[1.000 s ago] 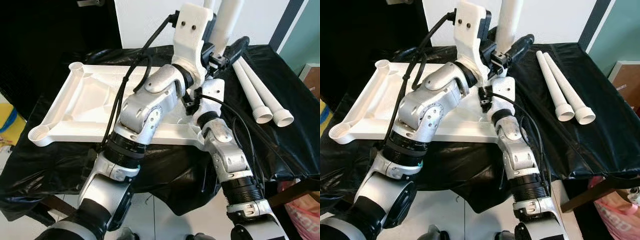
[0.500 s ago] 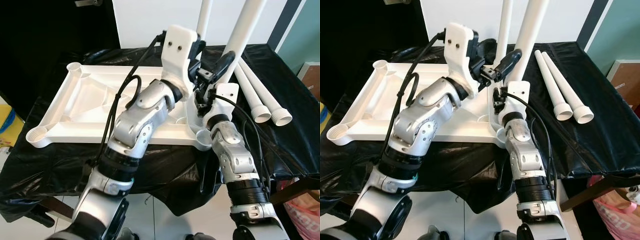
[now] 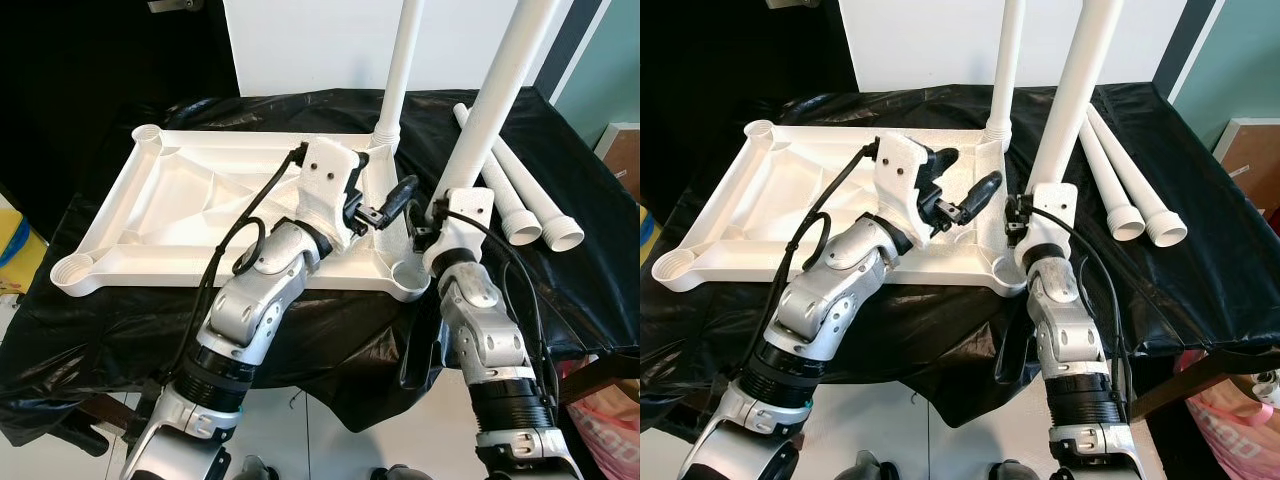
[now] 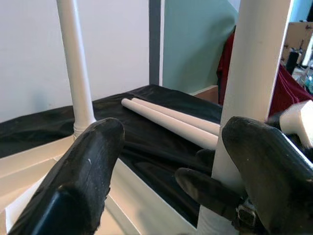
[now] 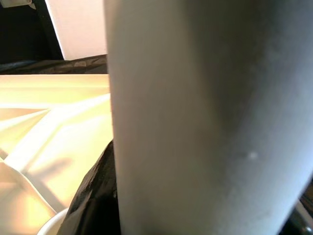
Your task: Building children table
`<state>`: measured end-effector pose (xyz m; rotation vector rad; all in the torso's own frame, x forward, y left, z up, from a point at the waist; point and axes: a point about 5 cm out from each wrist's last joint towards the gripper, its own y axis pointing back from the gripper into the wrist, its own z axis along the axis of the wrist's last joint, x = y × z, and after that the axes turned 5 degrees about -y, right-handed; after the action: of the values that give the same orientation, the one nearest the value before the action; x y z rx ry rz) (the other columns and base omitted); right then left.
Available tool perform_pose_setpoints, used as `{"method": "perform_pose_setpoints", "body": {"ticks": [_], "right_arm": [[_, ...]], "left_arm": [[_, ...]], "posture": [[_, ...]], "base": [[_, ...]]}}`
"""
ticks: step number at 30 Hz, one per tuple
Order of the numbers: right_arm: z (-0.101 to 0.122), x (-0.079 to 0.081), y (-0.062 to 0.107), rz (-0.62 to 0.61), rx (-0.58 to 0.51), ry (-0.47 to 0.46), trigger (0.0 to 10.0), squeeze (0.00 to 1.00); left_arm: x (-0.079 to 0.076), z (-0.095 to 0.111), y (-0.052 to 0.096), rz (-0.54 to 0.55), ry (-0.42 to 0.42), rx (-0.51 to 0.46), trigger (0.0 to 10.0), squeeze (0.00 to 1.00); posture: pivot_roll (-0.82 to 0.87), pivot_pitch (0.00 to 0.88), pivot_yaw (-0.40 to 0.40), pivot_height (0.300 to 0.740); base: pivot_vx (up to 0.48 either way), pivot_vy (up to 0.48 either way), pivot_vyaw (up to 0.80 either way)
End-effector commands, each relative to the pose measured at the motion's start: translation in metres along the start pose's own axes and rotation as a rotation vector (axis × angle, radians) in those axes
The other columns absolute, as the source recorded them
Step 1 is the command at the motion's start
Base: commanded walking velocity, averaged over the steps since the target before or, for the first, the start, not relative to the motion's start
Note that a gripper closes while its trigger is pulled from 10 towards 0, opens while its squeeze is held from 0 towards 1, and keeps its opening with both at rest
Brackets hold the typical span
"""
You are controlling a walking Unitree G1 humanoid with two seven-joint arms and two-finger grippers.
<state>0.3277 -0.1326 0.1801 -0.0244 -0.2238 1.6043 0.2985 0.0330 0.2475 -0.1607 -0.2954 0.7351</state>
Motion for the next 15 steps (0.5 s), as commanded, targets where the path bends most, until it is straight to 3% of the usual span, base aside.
{"method": "perform_pose_setpoints", "body": {"ticks": [1,12,15], "right_arm": [[-0.002,0.000,0.003,0.005,0.001,0.009,10.0,0.00],[-0.004,0.002,0.005,0.014,0.009,0.013,10.0,0.00],[-0.005,0.003,0.005,0.018,0.010,0.016,10.0,0.00]], "left_arm": [[-0.012,-0.010,0.007,-0.124,-0.020,0.042,10.0,0.00],[-0.026,-0.032,0.023,-0.251,-0.036,0.149,10.0,0.00],[-0.030,-0.043,0.032,-0.297,-0.049,0.216,10.0,0.00]], "posture": [[-0.11,0.094,0.015,0.740],[-0.11,0.083,0.020,0.740],[-0.11,0.080,0.021,0.740]], "base": [[0.000,0.000,0.00],[0.000,0.000,0.00],[0.000,0.000,0.00]]}}
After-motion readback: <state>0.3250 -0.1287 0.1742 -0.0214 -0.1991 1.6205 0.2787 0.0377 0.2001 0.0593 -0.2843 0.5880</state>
